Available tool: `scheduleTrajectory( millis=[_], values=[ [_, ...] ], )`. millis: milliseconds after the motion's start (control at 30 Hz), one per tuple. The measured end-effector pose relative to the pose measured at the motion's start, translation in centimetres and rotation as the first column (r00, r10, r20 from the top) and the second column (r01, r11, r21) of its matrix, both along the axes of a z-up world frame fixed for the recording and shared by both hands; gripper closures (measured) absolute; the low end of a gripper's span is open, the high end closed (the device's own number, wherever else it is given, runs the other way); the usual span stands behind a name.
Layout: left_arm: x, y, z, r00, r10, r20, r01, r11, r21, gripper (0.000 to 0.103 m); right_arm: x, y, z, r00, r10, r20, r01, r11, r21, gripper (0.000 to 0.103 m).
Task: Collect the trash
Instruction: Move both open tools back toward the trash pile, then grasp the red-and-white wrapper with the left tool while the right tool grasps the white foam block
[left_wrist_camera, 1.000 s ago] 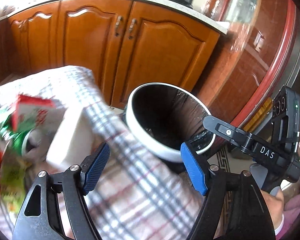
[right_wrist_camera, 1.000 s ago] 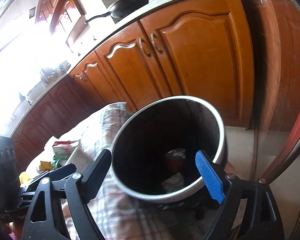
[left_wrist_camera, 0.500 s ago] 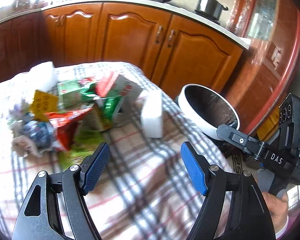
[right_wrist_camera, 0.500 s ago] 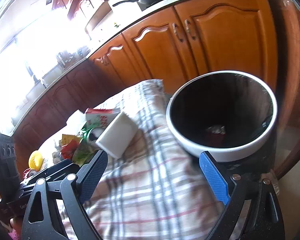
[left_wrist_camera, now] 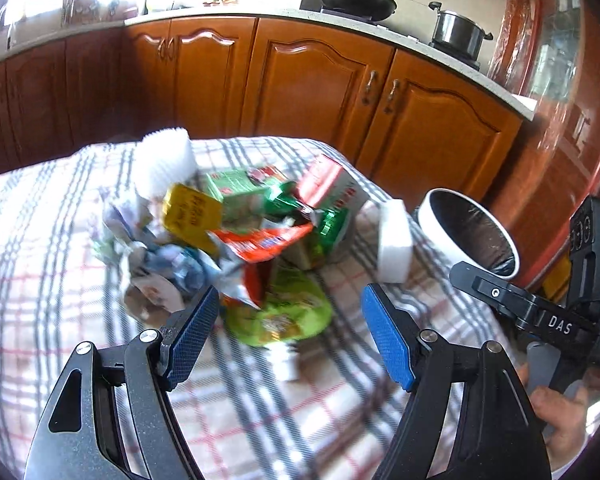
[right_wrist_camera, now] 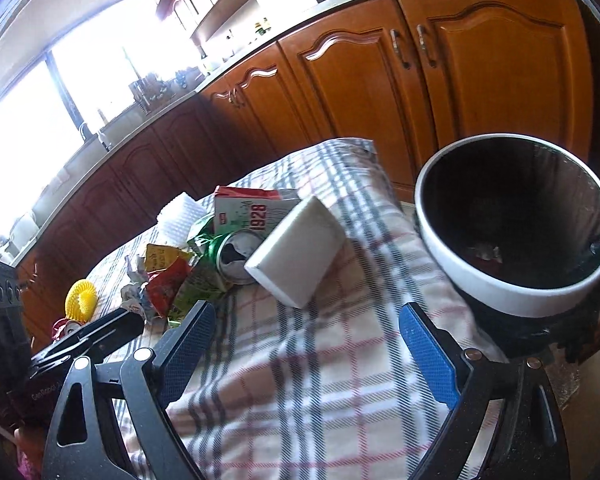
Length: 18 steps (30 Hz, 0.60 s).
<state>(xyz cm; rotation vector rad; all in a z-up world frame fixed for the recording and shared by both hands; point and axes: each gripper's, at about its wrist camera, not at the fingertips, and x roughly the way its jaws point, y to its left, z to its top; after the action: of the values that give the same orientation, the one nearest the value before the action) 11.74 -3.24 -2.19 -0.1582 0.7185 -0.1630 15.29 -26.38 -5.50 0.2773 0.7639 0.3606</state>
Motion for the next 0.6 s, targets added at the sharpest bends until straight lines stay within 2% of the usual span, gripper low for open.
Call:
scheduleTrajectory(
  millis=[200,267,400,433,500,533,567,600],
  values=[
    [1.9,0.9,0.3,0.999,-0.014,0.034,0.011,0.996,0.09,0.028,1.3,1.8,0.0,1.0,0.022,0.004,-0.022,1.0,-0.015,0.009],
    [2.7,0.8,0.3,0.999,-0.034,0.04,0.029,0.992,0.124,0.036,1.9,2.3,0.0,1.0,0.026,0.002,-0.026,1.0,-0.014,0.009],
    [3.9,0.1,-0.3,0.997,-0.079,0.02,0.074,0.984,0.164,0.041,3.5,3.3,-0.3,0.999,0.032,-0.009,-0.032,0.999,-0.038,0.009],
    [4.1,-0.1,-0.5,0.996,-0.085,0.013,0.082,0.982,0.172,0.046,3.9,3.7,-0.6,0.999,0.033,-0.015,-0.033,0.998,-0.049,0.01],
    [4.7,-0.6,-1.3,0.995,-0.096,-0.019,0.098,0.977,0.191,0.061,4.7,4.1,-1.2,0.999,0.033,-0.036,-0.035,0.997,-0.067,0.016],
    [5.0,-0.8,-1.7,0.994,-0.098,-0.037,0.104,0.975,0.199,0.073,5.0,4.3,-1.6,0.998,0.032,-0.049,-0.035,0.997,-0.073,0.026],
    [5.1,-0.9,-1.9,0.994,-0.1,-0.047,0.108,0.974,0.201,0.088,5.3,4.4,-2.0,0.998,0.03,-0.063,-0.035,0.996,-0.077,0.043],
    [5.2,-0.8,-2.2,0.993,-0.104,-0.056,0.113,0.974,0.196,0.091,5.5,4.4,-2.3,0.997,0.03,-0.074,-0.036,0.996,-0.076,0.052]
  ],
)
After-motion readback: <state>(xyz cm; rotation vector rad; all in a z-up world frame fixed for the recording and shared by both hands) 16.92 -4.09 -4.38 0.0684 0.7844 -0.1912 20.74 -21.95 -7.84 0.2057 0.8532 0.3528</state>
